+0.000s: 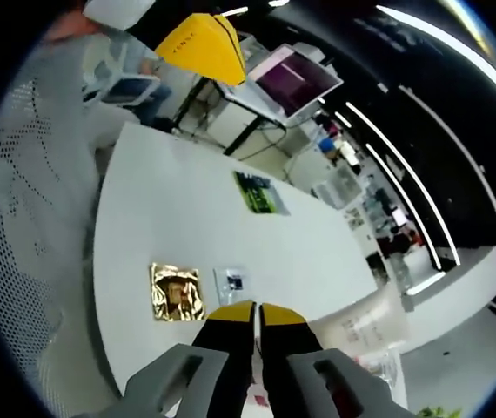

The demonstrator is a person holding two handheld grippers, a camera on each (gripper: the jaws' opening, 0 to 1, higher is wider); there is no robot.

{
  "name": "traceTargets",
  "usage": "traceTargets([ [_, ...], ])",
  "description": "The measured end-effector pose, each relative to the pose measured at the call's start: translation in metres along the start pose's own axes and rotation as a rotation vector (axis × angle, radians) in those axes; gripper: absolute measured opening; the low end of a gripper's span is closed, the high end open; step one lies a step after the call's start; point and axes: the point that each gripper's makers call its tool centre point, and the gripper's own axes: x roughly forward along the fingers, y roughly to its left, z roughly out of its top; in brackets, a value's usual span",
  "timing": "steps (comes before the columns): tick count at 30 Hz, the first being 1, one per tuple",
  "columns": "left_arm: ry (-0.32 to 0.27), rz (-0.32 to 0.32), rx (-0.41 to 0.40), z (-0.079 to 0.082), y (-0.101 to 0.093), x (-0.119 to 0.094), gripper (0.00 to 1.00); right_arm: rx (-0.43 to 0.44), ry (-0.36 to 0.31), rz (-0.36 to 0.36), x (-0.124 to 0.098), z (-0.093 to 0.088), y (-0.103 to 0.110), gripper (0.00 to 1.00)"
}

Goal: Arrange the skincare products in the storage area until every visible bottle or jar stands upright without overlapping.

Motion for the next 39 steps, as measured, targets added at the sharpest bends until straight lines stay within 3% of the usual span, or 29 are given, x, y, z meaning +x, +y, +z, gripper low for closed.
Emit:
traceTargets([
  [10,-0.001,-0.009,0.015,0.0,-0.002,0.001,0.13,0.008,-0.035,-0.028,-0.005,0.008,-0.007,0.0],
  [15,-0.001,-0.028,0.015,0.0,-0.005,0.001,0.13,0.09,-0.021,-0.025,-0.005,0.003,-0.011,0.0],
  [19,-0.027,-0.038,0.007,0.006,-0.006,0.002,0.14,0.095,-0.014,-0.032,-0.006,0.0,-0.013,0.0],
  [21,-0.033,-0.039,-0.018,0.008,-0.005,0.003,0.15,0.121,-0.019,-0.025,-0.006,0.0,-0.014,0.0],
  [23,-0.015,-0.07,-0.125,0.005,-0.001,0.006,0.16,0.154,-0.027,0.0,-0.006,0.001,-0.012,0.01],
  [26,0.027,-0.078,-0.221,-0.002,0.014,0.01,0.19,0.202,-0.063,0.037,-0.003,0.011,-0.01,0.05],
  [30,0.065,-0.051,-0.196,-0.016,0.051,0.023,0.19,0.246,-0.125,0.094,0.004,0.029,-0.006,0.06],
  [32,0.139,-0.048,-0.233,-0.034,0.068,0.031,0.2,0.278,-0.165,0.124,0.011,0.041,-0.006,0.07],
  [34,0.15,-0.047,-0.243,-0.043,0.083,0.041,0.22,0.32,-0.209,0.157,0.026,0.057,-0.007,0.08],
  [35,0.18,-0.03,-0.298,-0.054,0.095,0.047,0.22,0.363,-0.214,0.181,0.036,0.064,-0.007,0.09],
  [39,0.225,0.007,-0.376,-0.084,0.122,0.076,0.22,0.468,-0.245,0.224,0.067,0.089,-0.008,0.09],
])
